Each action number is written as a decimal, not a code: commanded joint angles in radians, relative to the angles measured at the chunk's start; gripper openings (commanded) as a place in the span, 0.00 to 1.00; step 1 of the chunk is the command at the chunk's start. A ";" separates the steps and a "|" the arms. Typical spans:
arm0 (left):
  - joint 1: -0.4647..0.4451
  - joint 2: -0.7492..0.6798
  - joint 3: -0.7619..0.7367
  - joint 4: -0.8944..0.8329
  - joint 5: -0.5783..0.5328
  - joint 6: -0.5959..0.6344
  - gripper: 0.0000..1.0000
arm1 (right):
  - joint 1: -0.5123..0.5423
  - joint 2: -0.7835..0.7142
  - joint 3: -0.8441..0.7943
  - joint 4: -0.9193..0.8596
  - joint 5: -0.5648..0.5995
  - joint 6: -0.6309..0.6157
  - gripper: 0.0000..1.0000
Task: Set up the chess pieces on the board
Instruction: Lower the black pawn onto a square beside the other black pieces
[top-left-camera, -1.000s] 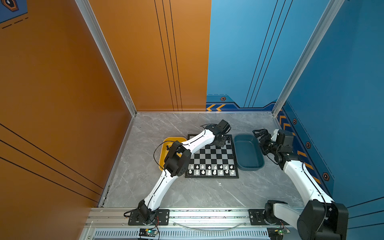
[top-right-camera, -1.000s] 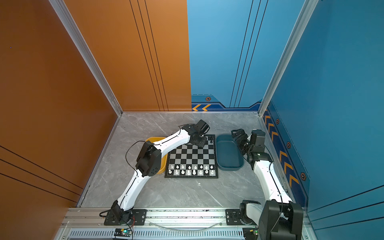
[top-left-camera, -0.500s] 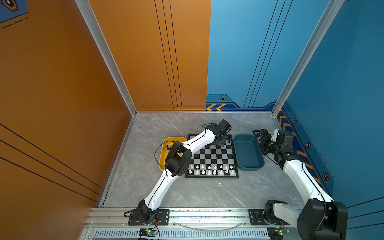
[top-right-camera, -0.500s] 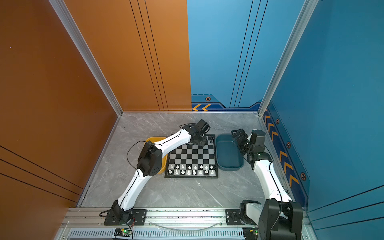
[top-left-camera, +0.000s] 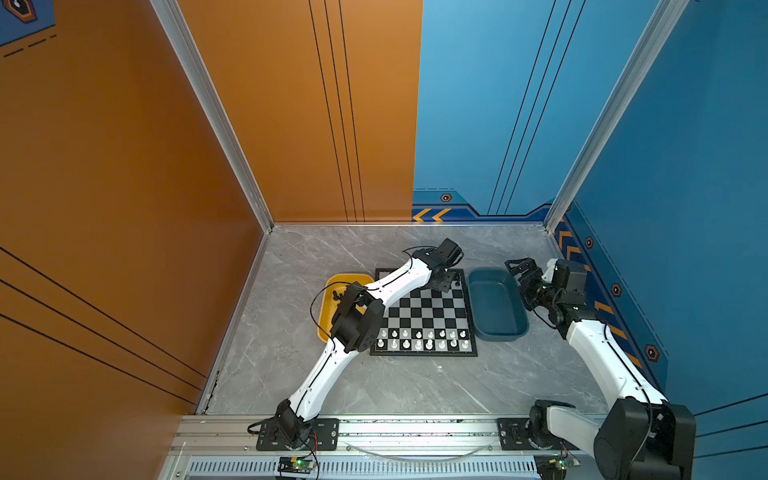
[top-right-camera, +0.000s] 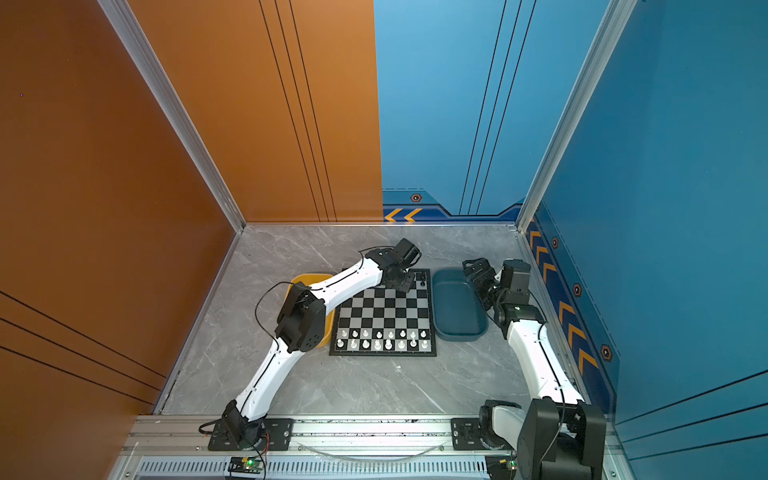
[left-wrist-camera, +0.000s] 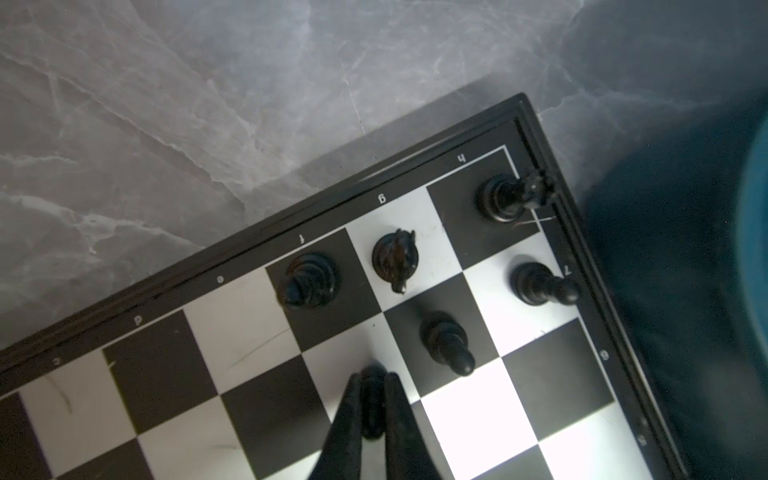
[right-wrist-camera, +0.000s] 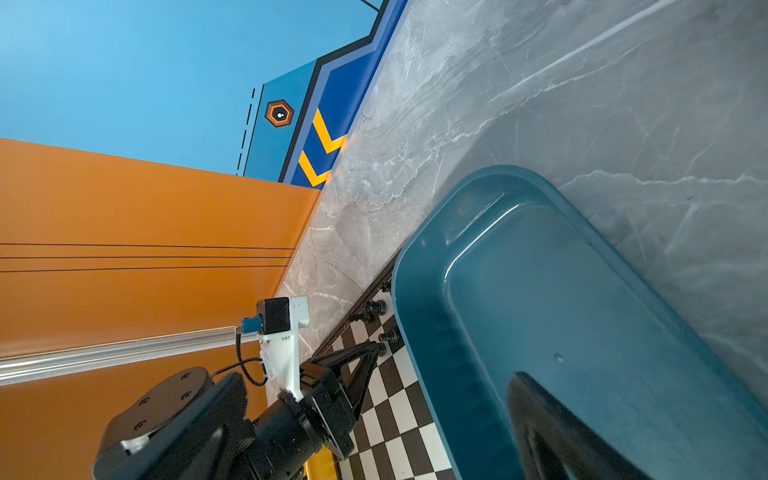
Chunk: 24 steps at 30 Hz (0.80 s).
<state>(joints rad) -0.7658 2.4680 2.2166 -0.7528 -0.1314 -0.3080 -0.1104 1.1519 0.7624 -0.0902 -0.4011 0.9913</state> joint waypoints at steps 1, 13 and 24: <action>-0.003 0.040 0.014 -0.034 -0.022 0.012 0.20 | -0.005 0.005 0.021 -0.006 -0.017 -0.023 1.00; -0.006 0.039 0.022 -0.044 -0.024 0.018 0.29 | -0.005 0.004 0.022 -0.005 -0.019 -0.022 1.00; -0.006 -0.034 -0.054 -0.049 -0.054 0.020 0.35 | -0.005 -0.005 0.023 -0.008 -0.022 -0.022 1.00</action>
<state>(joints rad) -0.7670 2.4714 2.1994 -0.7521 -0.1543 -0.2985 -0.1108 1.1519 0.7624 -0.0898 -0.4152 0.9913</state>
